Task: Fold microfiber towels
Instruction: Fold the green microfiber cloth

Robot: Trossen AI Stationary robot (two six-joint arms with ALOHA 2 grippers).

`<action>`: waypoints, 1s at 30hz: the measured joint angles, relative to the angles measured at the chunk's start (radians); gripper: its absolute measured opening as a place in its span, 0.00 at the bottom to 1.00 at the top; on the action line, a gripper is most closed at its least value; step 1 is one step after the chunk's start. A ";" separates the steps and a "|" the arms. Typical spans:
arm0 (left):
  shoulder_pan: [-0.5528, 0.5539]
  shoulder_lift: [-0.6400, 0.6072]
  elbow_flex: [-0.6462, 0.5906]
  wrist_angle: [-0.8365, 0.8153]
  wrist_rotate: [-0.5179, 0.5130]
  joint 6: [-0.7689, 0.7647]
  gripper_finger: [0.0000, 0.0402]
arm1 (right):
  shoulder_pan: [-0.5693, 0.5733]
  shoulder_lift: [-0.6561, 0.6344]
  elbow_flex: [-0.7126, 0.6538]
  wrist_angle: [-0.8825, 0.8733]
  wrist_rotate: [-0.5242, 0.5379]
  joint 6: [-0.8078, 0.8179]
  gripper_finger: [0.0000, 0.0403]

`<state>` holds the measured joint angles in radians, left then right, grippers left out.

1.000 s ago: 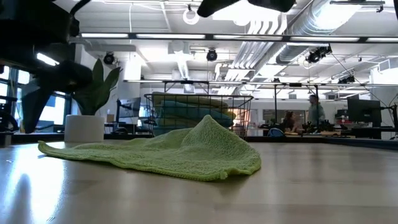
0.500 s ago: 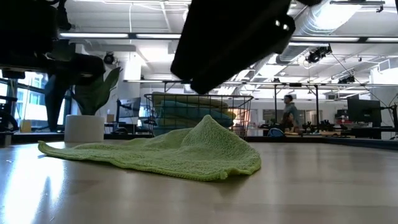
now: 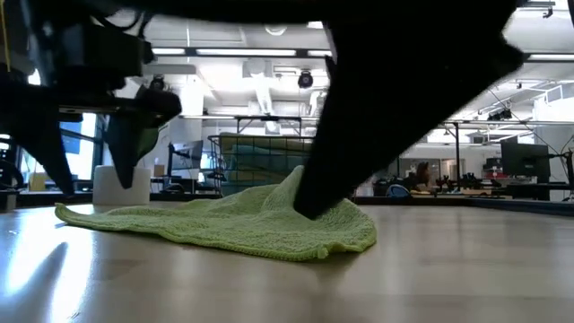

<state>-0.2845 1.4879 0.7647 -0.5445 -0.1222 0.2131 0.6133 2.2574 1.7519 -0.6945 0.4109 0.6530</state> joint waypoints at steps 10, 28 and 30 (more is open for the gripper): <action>0.050 0.000 0.000 0.002 0.078 -0.011 0.54 | -0.008 0.019 0.001 -0.015 -0.021 0.052 0.42; 0.083 0.000 0.000 -0.073 0.129 0.005 0.54 | -0.046 0.075 0.004 -0.014 0.008 0.233 0.33; 0.082 0.000 0.000 -0.089 0.160 0.022 0.54 | -0.053 0.075 0.004 -0.014 0.008 0.262 0.29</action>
<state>-0.2024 1.4884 0.7643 -0.6338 0.0381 0.2355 0.5600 2.3322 1.7557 -0.7086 0.4185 0.9154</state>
